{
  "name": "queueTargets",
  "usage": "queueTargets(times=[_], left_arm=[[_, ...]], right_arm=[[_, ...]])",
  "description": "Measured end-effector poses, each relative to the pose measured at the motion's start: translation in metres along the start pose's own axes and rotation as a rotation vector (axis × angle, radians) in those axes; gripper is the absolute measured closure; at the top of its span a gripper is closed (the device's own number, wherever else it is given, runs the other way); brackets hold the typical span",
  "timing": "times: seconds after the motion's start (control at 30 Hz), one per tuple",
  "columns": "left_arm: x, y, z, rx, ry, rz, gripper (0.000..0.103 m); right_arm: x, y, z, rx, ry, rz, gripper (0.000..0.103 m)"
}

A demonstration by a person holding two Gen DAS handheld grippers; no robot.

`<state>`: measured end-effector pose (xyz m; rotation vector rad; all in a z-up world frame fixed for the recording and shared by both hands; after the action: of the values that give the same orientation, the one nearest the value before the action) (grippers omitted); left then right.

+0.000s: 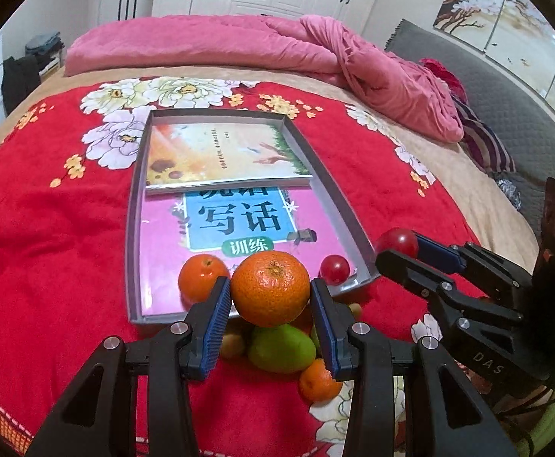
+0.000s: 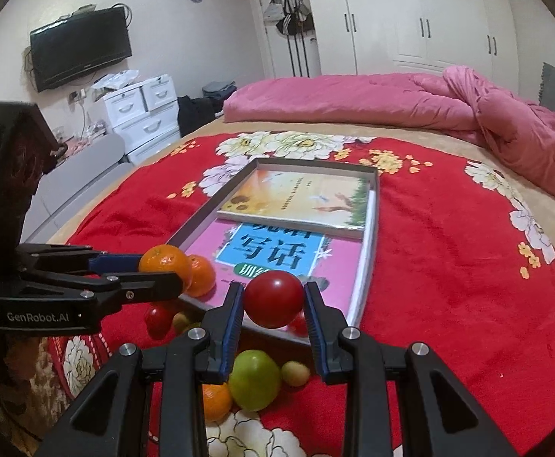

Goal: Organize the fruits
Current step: 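Lift the mandarin with the left tool while the right tool carries the tomato toward the tray, then lower the mandarin into the tray with the left tool while the right tool lowers the tomato there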

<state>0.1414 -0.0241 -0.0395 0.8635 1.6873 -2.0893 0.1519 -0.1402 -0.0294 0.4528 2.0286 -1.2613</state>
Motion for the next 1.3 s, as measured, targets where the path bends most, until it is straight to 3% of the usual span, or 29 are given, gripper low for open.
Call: queueTargets(times=[0.73, 1.3], left_arm=[[-0.011, 0.036, 0.009, 0.004, 0.018, -0.025, 0.059], [-0.006, 0.057, 0.007, 0.014, 0.028, -0.057, 0.059]], right_arm=[[-0.018, 0.004, 0.019, 0.053, 0.003, 0.039, 0.071], [-0.021, 0.021, 0.022, 0.068, -0.005, 0.007, 0.071]])
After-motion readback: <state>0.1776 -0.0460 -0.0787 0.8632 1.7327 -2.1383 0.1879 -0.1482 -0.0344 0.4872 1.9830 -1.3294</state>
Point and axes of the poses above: each gripper's, at about its wrist camera, not at the fingertips, and y roughly the way its jaws point, z to its right, x to its underside, the point moved 6 cm from there along y, roughly the way its jaws point, and after that the axes turned 12 degrees about y, right-handed, at the moved point
